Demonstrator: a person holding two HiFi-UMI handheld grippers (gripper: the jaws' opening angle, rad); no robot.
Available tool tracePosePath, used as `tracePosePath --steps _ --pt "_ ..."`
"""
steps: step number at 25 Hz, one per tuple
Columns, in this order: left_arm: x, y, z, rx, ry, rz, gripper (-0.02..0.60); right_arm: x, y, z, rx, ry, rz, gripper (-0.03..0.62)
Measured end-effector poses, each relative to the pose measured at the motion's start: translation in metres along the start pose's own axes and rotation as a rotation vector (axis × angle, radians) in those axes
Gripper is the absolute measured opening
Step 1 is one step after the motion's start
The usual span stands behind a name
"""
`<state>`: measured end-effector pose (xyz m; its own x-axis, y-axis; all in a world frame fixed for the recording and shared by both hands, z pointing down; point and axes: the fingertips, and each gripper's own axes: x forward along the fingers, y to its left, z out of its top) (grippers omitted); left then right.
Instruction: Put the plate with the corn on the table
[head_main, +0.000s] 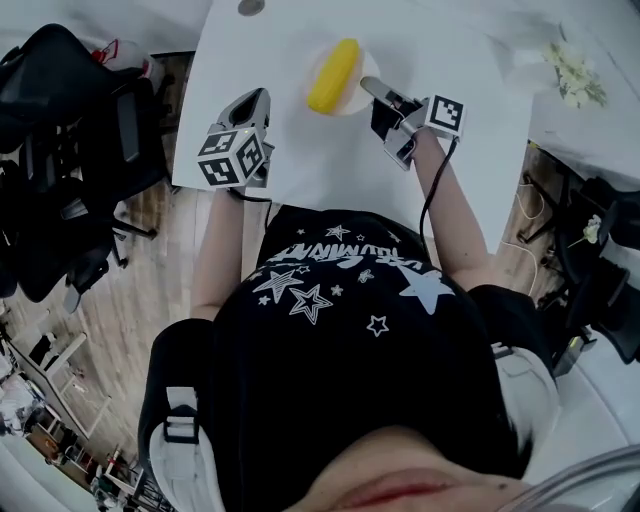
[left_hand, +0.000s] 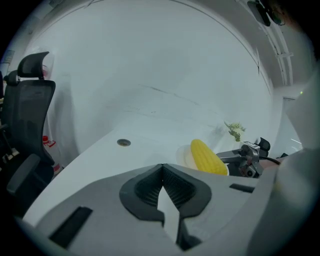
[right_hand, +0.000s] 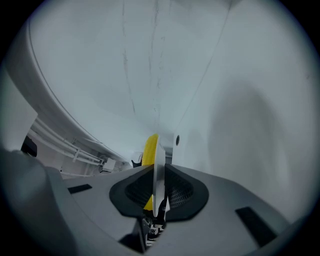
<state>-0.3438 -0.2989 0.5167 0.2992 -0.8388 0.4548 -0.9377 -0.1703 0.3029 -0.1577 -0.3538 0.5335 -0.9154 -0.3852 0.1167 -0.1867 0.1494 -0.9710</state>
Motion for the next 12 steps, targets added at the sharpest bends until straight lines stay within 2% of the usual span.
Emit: tracePosePath --steps 12 --pt "0.051 0.025 0.008 0.021 0.05 -0.044 0.006 0.027 -0.04 0.016 -0.003 -0.037 -0.06 0.044"
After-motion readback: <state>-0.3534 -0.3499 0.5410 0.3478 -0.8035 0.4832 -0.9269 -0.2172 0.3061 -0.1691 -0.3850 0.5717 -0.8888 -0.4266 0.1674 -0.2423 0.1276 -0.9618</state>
